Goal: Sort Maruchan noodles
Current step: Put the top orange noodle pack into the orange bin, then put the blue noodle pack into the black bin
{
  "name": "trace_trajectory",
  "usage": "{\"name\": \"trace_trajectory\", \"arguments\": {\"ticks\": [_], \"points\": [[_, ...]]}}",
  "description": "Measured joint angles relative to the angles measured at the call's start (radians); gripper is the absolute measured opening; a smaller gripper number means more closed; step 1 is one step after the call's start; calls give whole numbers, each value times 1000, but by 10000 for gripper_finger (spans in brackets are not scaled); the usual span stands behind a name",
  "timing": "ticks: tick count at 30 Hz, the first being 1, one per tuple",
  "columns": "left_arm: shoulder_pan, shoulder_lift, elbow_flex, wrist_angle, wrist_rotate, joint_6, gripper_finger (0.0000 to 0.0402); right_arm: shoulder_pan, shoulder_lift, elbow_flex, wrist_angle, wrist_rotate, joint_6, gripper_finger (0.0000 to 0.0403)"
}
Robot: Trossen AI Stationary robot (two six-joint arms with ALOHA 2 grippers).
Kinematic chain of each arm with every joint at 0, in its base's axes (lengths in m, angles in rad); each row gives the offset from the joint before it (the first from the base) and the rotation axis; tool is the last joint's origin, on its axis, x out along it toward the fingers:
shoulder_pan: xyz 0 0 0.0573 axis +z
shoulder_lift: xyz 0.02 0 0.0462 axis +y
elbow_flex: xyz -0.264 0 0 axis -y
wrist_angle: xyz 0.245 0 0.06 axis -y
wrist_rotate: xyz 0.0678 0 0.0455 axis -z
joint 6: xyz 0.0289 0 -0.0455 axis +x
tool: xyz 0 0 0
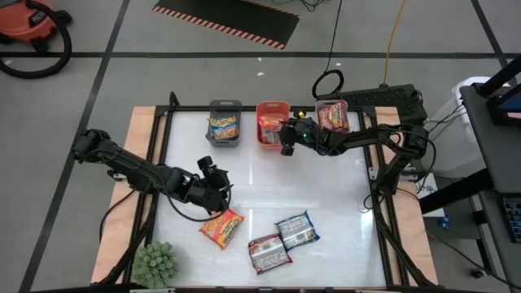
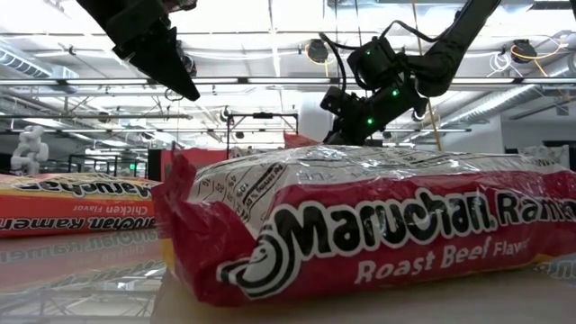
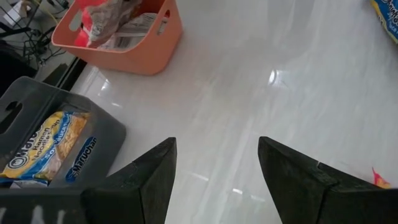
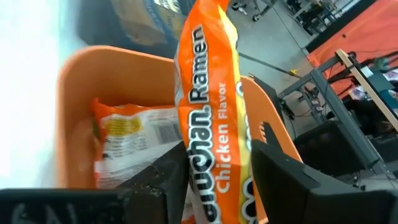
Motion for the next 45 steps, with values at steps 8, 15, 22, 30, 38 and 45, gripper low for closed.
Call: {"name": "trace_trajectory", "arguments": {"ticks": [8,15,22,30,38,45], "points": [[0,0,0,0,1,5,232,22,-87,0,-76,-49,82,162],[0,0,0,0,9,1,232,7,-178,0,-210,-162,225,169],[0,0,0,5,10,3,232,2,-179,0,-95,-264,344,155],[0,0,0,4,10,14,232,-28,-174,-7,-106,-264,434,103],[-2,0,0,0,237,54,232,-29,-174,-44,-114,-279,471,68],[-7,0,0,4,256,80,232,103,-214,-5,-279,-313,499,74]]}}
